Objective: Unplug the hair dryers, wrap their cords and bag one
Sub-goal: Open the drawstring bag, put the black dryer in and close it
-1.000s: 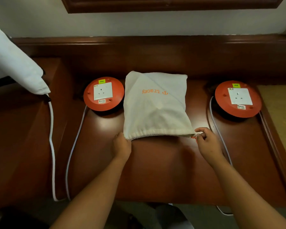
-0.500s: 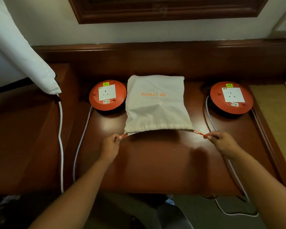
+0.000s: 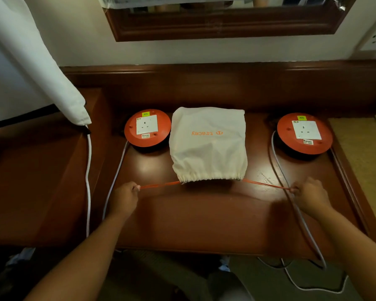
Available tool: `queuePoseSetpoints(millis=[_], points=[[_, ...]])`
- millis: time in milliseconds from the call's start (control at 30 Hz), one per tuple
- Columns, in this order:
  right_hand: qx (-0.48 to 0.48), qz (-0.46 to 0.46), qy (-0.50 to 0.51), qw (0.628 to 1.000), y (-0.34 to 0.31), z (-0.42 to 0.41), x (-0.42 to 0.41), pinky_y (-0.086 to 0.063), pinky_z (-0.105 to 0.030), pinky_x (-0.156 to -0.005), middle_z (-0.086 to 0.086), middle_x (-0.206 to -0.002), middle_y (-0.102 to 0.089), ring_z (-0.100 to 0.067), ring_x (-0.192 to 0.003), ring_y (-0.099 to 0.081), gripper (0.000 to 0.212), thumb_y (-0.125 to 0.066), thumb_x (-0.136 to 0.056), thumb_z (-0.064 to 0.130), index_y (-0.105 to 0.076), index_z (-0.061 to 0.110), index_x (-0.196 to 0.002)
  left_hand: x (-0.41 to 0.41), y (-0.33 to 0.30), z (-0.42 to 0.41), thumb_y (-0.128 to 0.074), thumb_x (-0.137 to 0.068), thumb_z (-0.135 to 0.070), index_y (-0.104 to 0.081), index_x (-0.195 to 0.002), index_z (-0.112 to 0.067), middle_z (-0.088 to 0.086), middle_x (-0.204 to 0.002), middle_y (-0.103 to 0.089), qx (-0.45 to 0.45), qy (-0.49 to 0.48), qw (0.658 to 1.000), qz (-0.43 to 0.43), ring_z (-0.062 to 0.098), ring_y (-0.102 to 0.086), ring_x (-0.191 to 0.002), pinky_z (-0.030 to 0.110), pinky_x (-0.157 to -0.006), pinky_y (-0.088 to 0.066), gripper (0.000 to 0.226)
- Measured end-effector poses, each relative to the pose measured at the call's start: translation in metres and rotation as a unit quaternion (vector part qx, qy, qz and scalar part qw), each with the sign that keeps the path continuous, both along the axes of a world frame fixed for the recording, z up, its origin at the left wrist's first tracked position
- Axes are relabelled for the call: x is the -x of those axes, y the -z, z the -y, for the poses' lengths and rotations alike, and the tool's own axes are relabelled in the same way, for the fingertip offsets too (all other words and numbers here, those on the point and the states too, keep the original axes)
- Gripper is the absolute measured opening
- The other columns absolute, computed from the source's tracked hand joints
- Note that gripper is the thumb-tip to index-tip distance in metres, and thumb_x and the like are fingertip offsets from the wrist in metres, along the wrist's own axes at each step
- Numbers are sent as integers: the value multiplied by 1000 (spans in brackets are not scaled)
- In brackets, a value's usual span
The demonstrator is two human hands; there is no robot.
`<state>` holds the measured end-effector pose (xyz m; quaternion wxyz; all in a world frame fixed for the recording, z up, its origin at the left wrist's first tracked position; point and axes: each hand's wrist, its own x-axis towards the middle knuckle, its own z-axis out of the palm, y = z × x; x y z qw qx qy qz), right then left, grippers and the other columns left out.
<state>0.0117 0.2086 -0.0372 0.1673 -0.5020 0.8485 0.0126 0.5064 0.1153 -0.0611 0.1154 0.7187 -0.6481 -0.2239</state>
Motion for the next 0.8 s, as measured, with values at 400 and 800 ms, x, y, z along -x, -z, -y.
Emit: queuePoseSetpoints(millis=[400,800], points=[[32,295,10,955,23,46,-102,-45,-33,-84,-7,-116,-65,-25,-107,-58,33,-57,-93,33,-64,12,-118,118,30,-4,-55,-94,-34,-37,-142,-8,8,-145,-41,-52,123,989,63,27,-31,-134,35,-112,-25,57],[97,272,40,956,26,50,-113,-36,-23,-52,-7,-75,-63,-17,-66,-53,15,-59,-91,16,-60,10,-77,125,40,1,-50,-98,-15,-62,-97,-1,17,-94,-67,-65,6,997,-40,36,-61,-90,30,-63,-30,19]])
